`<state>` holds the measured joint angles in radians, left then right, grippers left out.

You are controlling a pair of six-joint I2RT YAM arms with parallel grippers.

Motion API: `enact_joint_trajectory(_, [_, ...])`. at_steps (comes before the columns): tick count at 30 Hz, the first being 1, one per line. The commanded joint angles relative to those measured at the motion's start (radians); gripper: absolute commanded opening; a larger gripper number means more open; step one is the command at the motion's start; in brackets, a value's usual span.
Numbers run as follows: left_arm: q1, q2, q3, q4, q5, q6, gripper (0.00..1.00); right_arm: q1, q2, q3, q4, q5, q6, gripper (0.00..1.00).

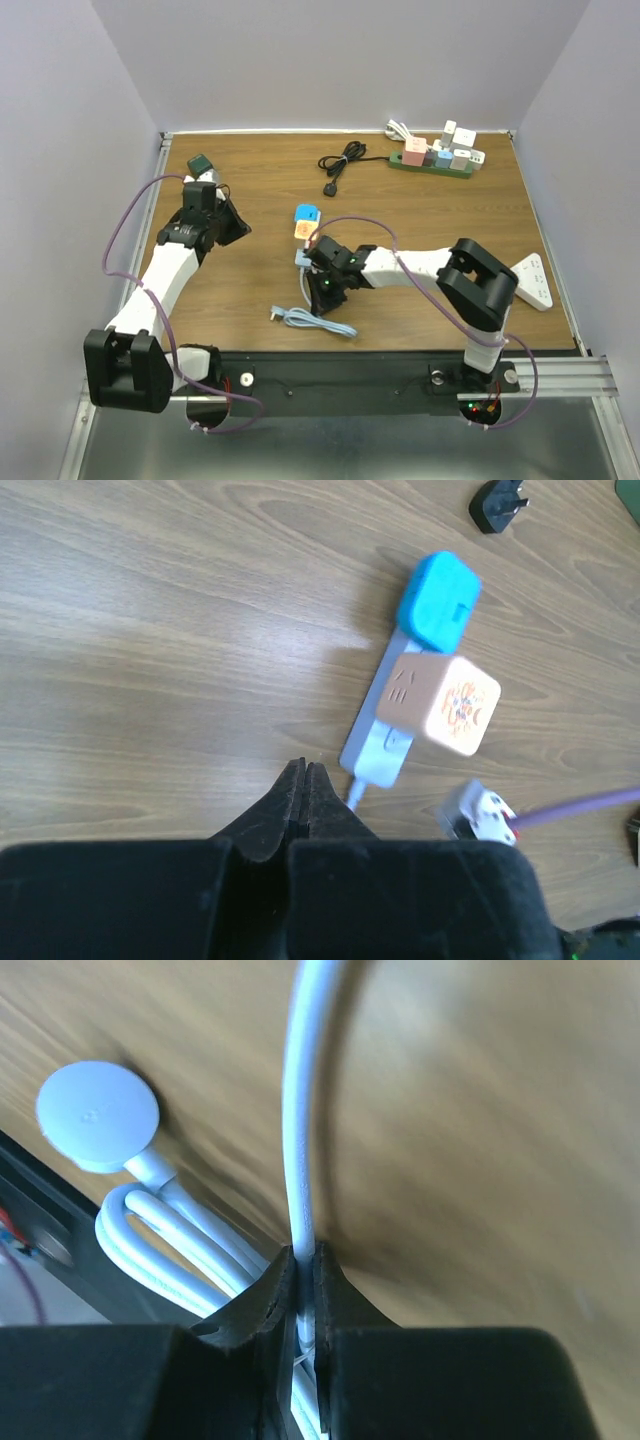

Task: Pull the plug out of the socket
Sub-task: Move the socket to the center of the board.

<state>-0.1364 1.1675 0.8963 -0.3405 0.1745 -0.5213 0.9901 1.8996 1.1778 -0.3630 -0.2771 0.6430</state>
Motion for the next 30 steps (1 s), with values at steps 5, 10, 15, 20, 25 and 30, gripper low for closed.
enact_joint_trajectory(5, [0.003,0.069,-0.025,0.115,0.098,0.014,0.00,0.012,-0.131,-0.249,-0.298,0.257,-0.016,0.00])
enact_joint_trajectory(10, [-0.002,0.135,-0.031,0.143,0.161,0.018,0.00,0.005,-0.165,-0.273,-0.445,0.492,0.055,0.03])
enact_joint_trajectory(15, [-0.023,0.182,-0.020,0.167,0.171,0.020,0.00,-0.051,-0.169,-0.236,-0.514,0.614,0.110,0.30])
enact_joint_trajectory(20, [-0.028,0.218,-0.014,0.178,0.183,0.024,0.00,-0.128,-0.191,-0.185,-0.580,0.728,0.162,0.73])
enact_joint_trajectory(25, [-0.028,0.235,-0.013,0.181,0.177,0.035,0.00,-0.159,-0.267,-0.078,-0.521,0.653,0.034,0.89])
enact_joint_trajectory(30, [-0.028,0.245,-0.004,0.184,0.165,0.018,0.00,-0.159,-0.317,0.023,-0.344,0.433,-0.117,1.00])
